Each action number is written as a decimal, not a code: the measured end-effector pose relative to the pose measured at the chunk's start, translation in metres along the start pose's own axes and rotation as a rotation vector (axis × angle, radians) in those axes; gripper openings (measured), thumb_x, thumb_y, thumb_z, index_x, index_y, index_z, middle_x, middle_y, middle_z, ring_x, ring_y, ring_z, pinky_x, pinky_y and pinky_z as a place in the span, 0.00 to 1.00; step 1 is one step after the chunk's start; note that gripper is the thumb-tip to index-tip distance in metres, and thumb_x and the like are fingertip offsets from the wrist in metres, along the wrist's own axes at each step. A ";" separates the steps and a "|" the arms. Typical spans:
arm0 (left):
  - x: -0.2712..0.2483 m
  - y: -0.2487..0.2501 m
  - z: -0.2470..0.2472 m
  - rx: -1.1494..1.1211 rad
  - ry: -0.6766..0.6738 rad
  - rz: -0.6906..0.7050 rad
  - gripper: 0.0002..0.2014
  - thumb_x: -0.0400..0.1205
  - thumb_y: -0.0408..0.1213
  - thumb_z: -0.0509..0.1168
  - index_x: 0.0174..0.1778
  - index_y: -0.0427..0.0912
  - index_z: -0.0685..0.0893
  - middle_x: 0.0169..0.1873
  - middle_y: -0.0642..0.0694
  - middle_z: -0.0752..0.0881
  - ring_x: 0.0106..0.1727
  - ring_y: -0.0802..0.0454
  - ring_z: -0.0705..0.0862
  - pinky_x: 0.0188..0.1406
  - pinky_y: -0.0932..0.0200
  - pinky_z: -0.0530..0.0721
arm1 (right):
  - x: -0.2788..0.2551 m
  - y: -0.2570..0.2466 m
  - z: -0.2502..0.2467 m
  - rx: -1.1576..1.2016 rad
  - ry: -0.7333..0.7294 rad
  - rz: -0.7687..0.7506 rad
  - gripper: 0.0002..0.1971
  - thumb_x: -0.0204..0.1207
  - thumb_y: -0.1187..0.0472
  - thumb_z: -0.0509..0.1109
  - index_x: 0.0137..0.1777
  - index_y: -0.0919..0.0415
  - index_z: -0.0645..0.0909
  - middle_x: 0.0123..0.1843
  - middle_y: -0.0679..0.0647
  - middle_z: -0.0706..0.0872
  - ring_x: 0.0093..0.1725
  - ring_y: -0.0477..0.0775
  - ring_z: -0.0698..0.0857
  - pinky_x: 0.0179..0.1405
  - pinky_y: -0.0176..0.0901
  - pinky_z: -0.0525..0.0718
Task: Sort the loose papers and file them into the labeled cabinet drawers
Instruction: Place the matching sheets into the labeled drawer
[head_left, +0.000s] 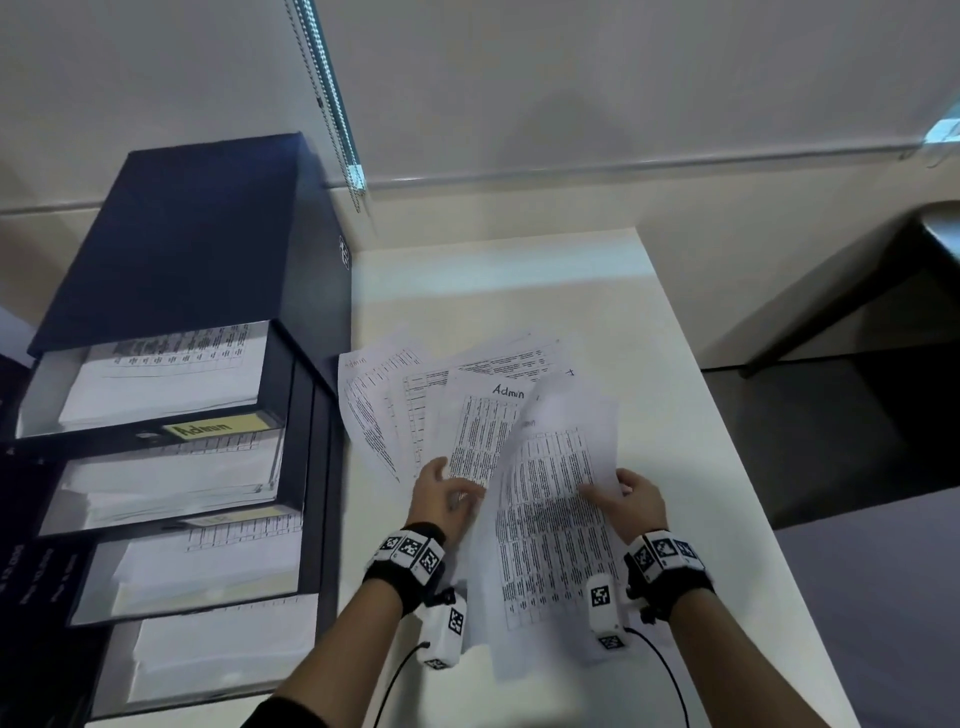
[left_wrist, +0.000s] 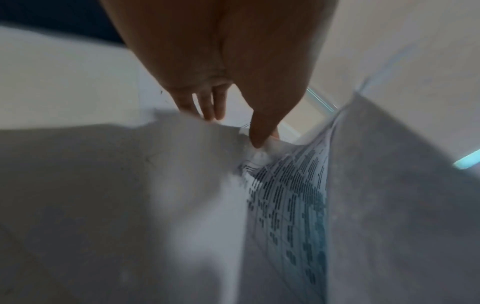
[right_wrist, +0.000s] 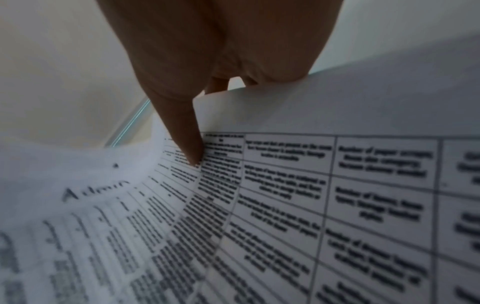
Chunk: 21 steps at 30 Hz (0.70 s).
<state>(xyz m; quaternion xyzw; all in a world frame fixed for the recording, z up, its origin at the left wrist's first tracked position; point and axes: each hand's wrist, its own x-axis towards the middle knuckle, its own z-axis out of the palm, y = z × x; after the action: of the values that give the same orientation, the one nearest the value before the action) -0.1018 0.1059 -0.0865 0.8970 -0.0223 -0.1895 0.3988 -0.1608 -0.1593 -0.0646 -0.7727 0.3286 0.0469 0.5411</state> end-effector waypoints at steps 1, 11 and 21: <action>0.004 -0.002 0.002 0.054 0.028 -0.020 0.08 0.81 0.32 0.69 0.54 0.40 0.90 0.79 0.40 0.67 0.83 0.41 0.60 0.82 0.53 0.61 | 0.001 0.001 0.000 0.039 -0.011 0.016 0.12 0.67 0.59 0.83 0.47 0.54 0.84 0.44 0.52 0.90 0.45 0.53 0.89 0.50 0.46 0.86; 0.022 0.014 -0.012 -0.031 0.090 -0.225 0.12 0.76 0.42 0.73 0.56 0.50 0.87 0.66 0.43 0.77 0.65 0.46 0.80 0.67 0.56 0.78 | 0.004 0.021 0.005 0.000 0.031 0.126 0.22 0.66 0.60 0.83 0.60 0.61 0.82 0.51 0.57 0.90 0.45 0.55 0.88 0.47 0.46 0.84; 0.017 0.042 0.000 -0.094 -0.133 -0.197 0.23 0.78 0.42 0.73 0.69 0.40 0.80 0.62 0.44 0.86 0.60 0.43 0.86 0.58 0.55 0.83 | -0.003 0.018 0.010 -0.213 -0.022 0.127 0.16 0.73 0.58 0.78 0.57 0.66 0.87 0.53 0.62 0.90 0.43 0.55 0.86 0.41 0.39 0.83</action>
<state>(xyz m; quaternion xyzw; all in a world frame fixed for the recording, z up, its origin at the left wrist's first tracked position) -0.0812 0.0746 -0.0617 0.8605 0.0483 -0.2875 0.4177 -0.1701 -0.1530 -0.0822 -0.8030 0.3639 0.1241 0.4554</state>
